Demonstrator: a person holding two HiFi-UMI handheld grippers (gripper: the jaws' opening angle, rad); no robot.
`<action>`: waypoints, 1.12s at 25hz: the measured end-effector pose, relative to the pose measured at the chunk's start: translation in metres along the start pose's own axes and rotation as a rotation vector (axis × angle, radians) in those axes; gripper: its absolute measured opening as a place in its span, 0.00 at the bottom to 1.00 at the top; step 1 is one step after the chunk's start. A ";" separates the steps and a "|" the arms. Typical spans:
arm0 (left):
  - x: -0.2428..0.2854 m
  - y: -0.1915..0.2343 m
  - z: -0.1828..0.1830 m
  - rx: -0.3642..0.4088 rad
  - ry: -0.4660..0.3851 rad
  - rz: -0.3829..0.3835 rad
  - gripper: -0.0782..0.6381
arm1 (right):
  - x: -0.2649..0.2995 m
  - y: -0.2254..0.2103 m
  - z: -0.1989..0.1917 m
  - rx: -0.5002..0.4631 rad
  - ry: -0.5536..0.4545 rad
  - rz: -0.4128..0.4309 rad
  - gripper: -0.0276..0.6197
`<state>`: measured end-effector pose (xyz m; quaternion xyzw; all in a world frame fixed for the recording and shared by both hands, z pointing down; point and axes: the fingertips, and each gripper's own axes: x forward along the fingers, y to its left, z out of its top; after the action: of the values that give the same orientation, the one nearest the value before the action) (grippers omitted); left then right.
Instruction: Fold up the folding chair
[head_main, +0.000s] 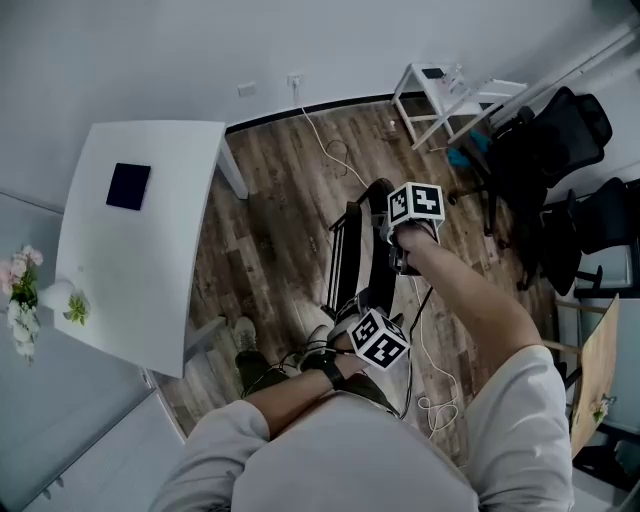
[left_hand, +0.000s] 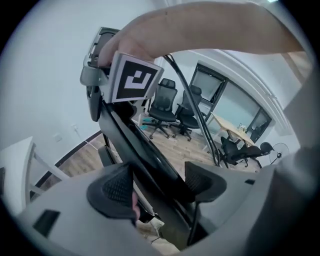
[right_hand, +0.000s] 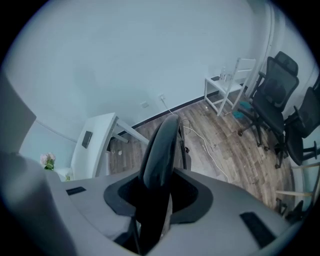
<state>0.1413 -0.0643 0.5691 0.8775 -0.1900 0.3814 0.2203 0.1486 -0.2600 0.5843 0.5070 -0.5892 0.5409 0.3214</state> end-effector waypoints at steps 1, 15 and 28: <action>-0.006 0.008 -0.005 -0.012 0.000 -0.002 0.56 | 0.003 0.009 0.001 -0.003 -0.004 -0.010 0.25; -0.102 0.103 -0.085 -0.138 -0.010 -0.031 0.49 | 0.045 0.160 -0.007 -0.056 0.011 -0.048 0.23; -0.208 0.203 -0.165 -0.152 -0.053 -0.022 0.47 | 0.088 0.316 -0.012 -0.062 0.004 -0.007 0.23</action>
<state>-0.1898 -0.1114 0.5621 0.8700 -0.2148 0.3399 0.2854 -0.1770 -0.3014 0.5701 0.4976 -0.6035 0.5221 0.3400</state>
